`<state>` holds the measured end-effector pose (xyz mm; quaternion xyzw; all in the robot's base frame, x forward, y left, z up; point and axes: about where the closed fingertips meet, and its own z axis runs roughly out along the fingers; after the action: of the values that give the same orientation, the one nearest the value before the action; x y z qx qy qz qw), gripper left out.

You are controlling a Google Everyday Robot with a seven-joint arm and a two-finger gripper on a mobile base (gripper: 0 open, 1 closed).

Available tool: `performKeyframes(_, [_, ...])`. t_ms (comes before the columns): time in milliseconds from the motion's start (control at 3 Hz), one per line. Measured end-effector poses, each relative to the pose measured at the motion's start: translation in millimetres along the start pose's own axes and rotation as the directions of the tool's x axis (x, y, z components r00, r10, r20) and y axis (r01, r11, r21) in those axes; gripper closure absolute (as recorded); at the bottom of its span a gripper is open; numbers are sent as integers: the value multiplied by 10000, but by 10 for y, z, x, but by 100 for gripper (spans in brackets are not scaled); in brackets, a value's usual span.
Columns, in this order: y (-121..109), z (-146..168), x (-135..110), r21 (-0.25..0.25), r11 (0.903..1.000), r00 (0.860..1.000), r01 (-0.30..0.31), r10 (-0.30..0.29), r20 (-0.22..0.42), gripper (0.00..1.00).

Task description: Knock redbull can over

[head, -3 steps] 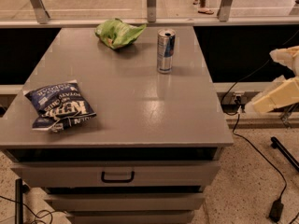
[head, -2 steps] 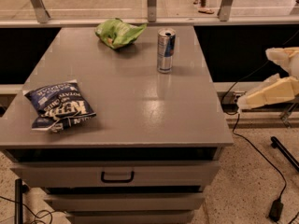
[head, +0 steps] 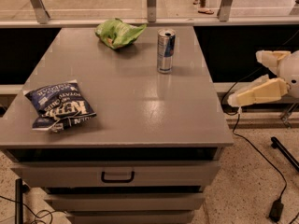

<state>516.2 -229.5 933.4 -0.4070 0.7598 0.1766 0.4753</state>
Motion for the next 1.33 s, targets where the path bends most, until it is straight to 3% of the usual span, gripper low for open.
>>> performKeyframes(667, [-134,448,-107,429,9984,9950,-374,332,939,0])
performKeyframes(1333, [-328,1147,-73,90,9971,9831,-760,734,1680,0])
